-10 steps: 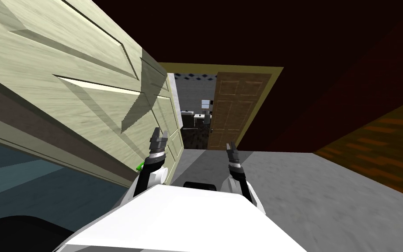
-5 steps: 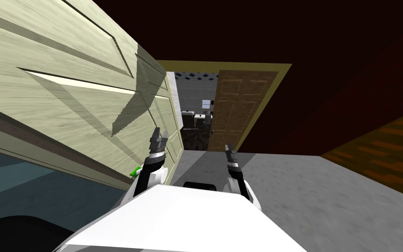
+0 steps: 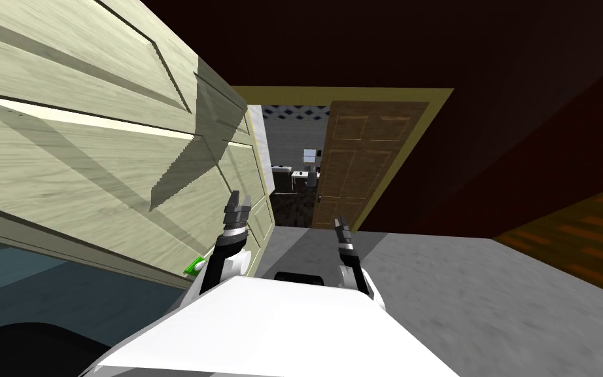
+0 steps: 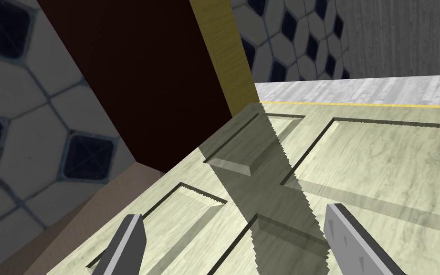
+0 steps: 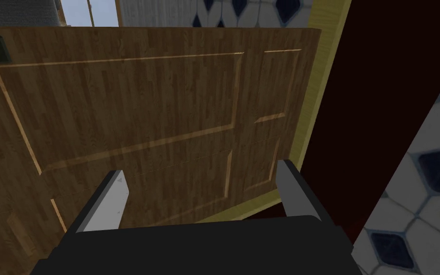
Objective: Pull the door open
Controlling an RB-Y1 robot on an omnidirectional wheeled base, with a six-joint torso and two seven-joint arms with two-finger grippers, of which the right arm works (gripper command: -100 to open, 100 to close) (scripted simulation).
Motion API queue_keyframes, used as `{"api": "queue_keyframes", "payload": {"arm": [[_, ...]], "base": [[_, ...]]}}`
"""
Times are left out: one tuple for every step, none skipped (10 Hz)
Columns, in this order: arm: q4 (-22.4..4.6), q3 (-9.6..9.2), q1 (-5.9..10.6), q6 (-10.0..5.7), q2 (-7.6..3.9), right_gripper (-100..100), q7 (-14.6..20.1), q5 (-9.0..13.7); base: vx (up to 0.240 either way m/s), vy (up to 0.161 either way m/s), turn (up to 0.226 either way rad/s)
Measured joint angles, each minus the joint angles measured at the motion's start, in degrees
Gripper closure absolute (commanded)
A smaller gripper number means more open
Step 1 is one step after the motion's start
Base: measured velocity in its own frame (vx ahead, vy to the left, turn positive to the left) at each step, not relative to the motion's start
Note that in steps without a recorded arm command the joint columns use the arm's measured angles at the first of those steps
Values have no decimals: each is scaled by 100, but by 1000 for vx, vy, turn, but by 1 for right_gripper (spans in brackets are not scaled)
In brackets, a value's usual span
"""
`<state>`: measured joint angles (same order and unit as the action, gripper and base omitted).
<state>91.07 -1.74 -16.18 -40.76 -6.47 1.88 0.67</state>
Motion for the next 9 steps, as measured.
{"api": "queue_keyframes", "payload": {"arm": [[-116,-1,69,13,-21,-100,12,30],[-235,1,134,9,-20,-100,11,42],[-367,-7,192,-3,-11,-100,0,54],[-545,0,265,-32,-42,-100,14,86],[-689,-2,303,-59,-69,-100,33,117],[-850,-2,374,-80,-89,-100,46,147],[-1043,-4,444,-129,-106,-100,56,175],[-1223,-5,528,-147,-117,-100,61,203],[-1400,-2,612,-149,-141,-100,73,236]], "base": [[67,-1,12],[59,-8,22],[85,-3,32],[94,-2,32],[97,-7,30],[92,-9,31],[103,-4,30],[107,7,31],[110,8,31]]}}
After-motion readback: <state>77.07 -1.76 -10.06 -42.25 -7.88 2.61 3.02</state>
